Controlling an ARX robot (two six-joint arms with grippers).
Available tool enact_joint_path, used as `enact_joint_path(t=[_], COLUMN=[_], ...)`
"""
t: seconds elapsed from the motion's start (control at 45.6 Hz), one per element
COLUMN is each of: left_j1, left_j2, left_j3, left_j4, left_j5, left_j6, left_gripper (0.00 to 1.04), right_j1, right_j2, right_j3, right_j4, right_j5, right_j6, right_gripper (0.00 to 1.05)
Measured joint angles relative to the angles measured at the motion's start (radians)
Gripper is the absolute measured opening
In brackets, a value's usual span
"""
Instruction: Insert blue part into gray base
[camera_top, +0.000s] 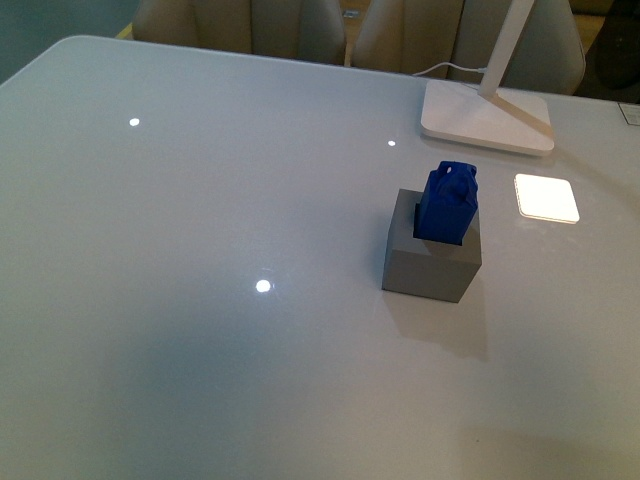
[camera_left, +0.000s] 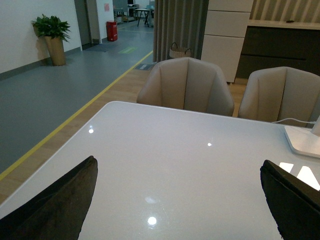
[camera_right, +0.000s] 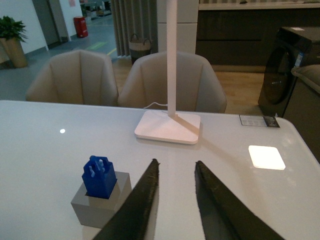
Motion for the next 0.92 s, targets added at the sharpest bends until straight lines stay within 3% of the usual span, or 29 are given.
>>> enact_joint_path(t=[0.154, 0.307, 0.922], left_j1=[0.0, 0.0, 0.0], left_j2=[0.0, 0.0, 0.0], left_j3=[0.0, 0.0, 0.0], left_j4=[0.0, 0.0, 0.0], left_j5=[0.0, 0.0, 0.0], left_j6=[0.0, 0.0, 0.0], left_gripper=[0.97, 0.97, 0.97], right_j1=[0.0, 0.0, 0.0], right_j2=[0.0, 0.0, 0.0], right_j3=[0.0, 0.0, 0.0], right_j4=[0.0, 0.0, 0.0], right_j5=[0.0, 0.0, 0.0], right_j6=[0.0, 0.0, 0.0], right_gripper=[0.7, 0.97, 0.96])
